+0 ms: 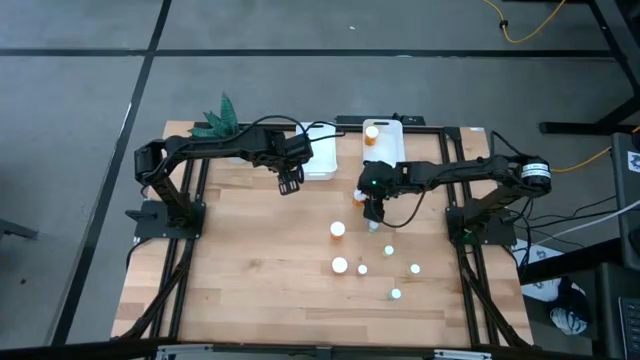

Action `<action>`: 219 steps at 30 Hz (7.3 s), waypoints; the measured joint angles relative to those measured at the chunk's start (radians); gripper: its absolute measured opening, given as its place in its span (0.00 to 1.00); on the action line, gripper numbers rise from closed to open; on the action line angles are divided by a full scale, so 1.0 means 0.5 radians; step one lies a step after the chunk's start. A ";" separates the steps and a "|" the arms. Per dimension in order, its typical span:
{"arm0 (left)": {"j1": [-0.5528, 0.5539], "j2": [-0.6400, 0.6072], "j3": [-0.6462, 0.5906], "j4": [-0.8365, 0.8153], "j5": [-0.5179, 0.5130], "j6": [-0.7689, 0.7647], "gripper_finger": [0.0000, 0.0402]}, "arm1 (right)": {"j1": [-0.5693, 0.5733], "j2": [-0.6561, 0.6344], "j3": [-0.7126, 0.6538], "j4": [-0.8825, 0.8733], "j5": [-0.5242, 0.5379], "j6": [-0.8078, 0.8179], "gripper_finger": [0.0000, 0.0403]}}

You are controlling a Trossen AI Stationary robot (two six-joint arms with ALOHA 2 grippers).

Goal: Pick and place medicine bottles into bin by pill shape (circle, oval)
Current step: Put the big orange capsule bottle into the right white bin

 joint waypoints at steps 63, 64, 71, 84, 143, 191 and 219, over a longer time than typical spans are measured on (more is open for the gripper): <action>0.001 0.000 0.000 0.044 0.001 0.000 0.50 | -0.681 -0.345 0.418 -0.429 0.342 0.124 0.53; 0.001 0.000 0.000 0.048 0.001 0.000 0.50 | -0.746 -0.325 0.399 -0.402 0.311 0.123 0.53; 0.001 0.000 0.000 0.051 0.001 0.001 0.50 | -1.070 -0.095 0.343 -0.217 0.118 0.075 0.54; 0.001 0.000 0.000 0.083 0.001 0.005 0.50 | -1.168 0.232 0.341 -0.082 0.092 0.063 0.58; 0.000 0.000 0.000 0.083 0.001 0.003 0.50 | -0.754 -0.123 0.673 -0.668 -0.153 0.331 0.80; -0.691 -1.010 -1.006 0.675 -0.002 -0.521 0.50 | 0.596 0.461 0.595 -0.360 -0.068 0.082 0.80; -0.690 -1.009 -1.006 0.659 -0.003 -0.465 0.50 | 0.515 0.620 0.599 0.082 -0.139 -0.051 0.80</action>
